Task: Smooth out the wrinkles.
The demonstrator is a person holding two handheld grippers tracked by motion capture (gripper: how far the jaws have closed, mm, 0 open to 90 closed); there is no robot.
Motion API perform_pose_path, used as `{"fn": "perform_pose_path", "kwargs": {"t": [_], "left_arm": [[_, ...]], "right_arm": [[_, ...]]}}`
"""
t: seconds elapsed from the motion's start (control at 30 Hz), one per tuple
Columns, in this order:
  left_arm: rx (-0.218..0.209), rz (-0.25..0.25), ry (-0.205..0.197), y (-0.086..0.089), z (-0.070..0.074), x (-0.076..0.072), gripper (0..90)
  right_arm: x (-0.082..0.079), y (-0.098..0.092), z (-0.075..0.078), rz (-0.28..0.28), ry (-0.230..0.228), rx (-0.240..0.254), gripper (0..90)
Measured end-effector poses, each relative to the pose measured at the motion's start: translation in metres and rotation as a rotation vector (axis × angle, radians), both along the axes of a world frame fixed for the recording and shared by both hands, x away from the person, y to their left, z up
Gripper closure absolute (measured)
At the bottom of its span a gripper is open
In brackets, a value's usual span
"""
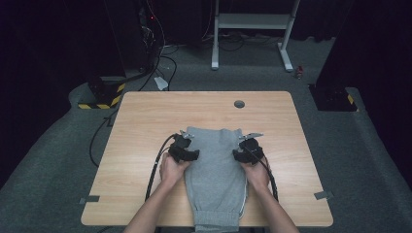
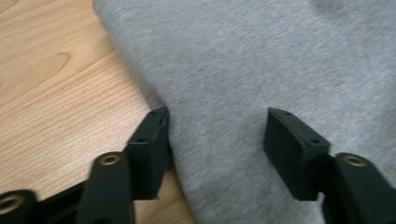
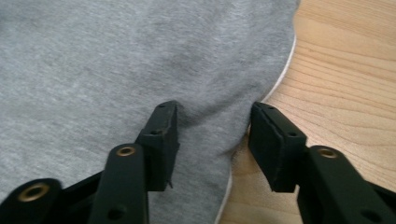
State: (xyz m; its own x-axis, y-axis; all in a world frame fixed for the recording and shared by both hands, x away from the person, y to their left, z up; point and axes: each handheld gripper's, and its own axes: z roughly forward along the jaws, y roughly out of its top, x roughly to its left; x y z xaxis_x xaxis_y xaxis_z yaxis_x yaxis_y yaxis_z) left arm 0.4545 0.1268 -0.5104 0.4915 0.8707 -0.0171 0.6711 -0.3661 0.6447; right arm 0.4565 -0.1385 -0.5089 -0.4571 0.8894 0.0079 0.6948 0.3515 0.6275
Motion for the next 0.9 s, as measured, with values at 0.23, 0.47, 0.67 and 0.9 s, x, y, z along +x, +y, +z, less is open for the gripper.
{"fn": "perform_pose_path", "kwargs": {"t": [0.23, 0.47, 0.67, 0.9], "left_arm": [[-0.011, -0.016, -0.011, -0.002, 0.0, -0.002, 56.2], [-0.021, -0.041, 0.008, -0.005, 0.001, -0.002, 70.6], [-0.073, -0.046, 0.041, 0.0, 0.001, 0.0, 78.4], [-0.125, -0.059, 0.075, 0.007, 0.001, 0.002, 80.7]], "right_arm": [[-0.001, 0.001, 0.001, 0.034, 0.002, 0.008, 65.0], [-0.002, 0.002, 0.001, 0.053, 0.012, 0.024, 75.0], [-0.001, 0.0, 0.0, 0.051, 0.022, 0.049, 79.3], [0.002, -0.007, 0.0, 0.032, 0.068, 0.131, 80.7]]}}
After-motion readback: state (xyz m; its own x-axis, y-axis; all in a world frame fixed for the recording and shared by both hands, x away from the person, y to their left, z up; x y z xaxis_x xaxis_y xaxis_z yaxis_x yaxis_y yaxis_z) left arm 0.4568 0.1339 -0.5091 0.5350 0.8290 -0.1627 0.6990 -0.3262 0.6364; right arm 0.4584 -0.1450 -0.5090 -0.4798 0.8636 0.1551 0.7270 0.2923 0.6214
